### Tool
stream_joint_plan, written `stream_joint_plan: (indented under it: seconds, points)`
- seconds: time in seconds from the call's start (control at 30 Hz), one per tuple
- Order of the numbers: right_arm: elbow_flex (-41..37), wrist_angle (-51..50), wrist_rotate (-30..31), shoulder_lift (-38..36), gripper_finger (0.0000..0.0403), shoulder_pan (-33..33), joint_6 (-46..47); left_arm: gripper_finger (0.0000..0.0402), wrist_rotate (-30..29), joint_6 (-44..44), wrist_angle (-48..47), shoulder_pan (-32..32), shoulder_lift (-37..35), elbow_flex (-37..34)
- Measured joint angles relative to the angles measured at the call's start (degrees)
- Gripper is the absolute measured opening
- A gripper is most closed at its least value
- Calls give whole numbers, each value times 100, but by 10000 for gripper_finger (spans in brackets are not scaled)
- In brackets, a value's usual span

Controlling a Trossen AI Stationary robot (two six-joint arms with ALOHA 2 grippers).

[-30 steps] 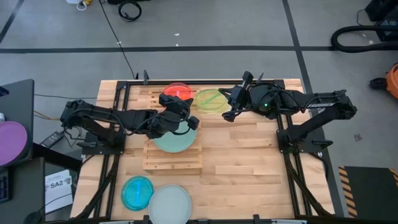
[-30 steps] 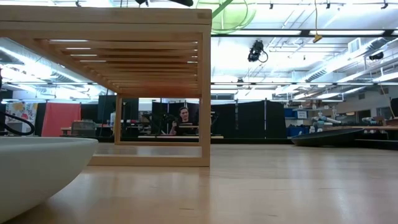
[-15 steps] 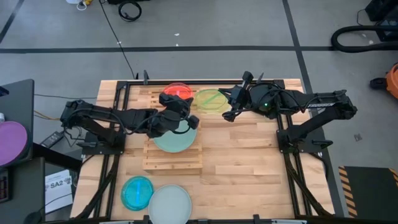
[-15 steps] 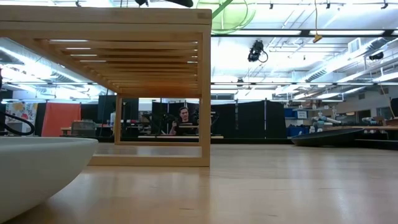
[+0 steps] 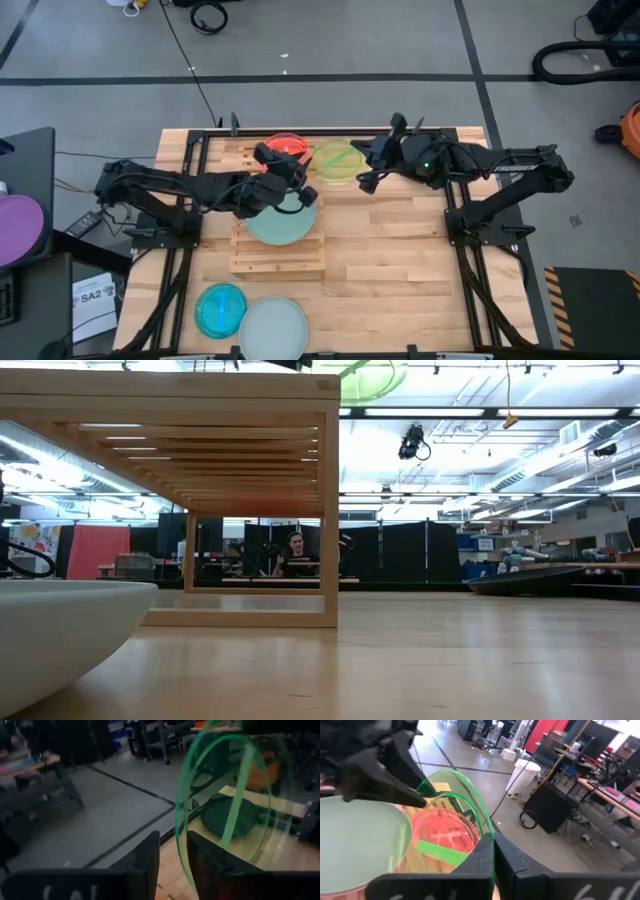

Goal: Place and stack plates onto a shelf
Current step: Stack the green transparent plate on the pink transparent plate

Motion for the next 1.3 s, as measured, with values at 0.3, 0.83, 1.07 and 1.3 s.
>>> stream_joint_plan:
  seconds: [0.3,0.83,1.07,1.3]
  points:
    - [0,257,-127,0,5,-598,524,111,214,912,-1508,-561,-985,4]
    - [0,2879,-2644,930,5,-2183,2538,112,2486,42,-3832,-1597,-3354,2]
    - [0,3894,-3564,1924,5,-2607,3646,112,2471,47,-3931,-1611,-3635,2]
    - [0,3876,-3895,2583,5,-2739,4113,112,2476,44,-4097,-1610,-3615,2]
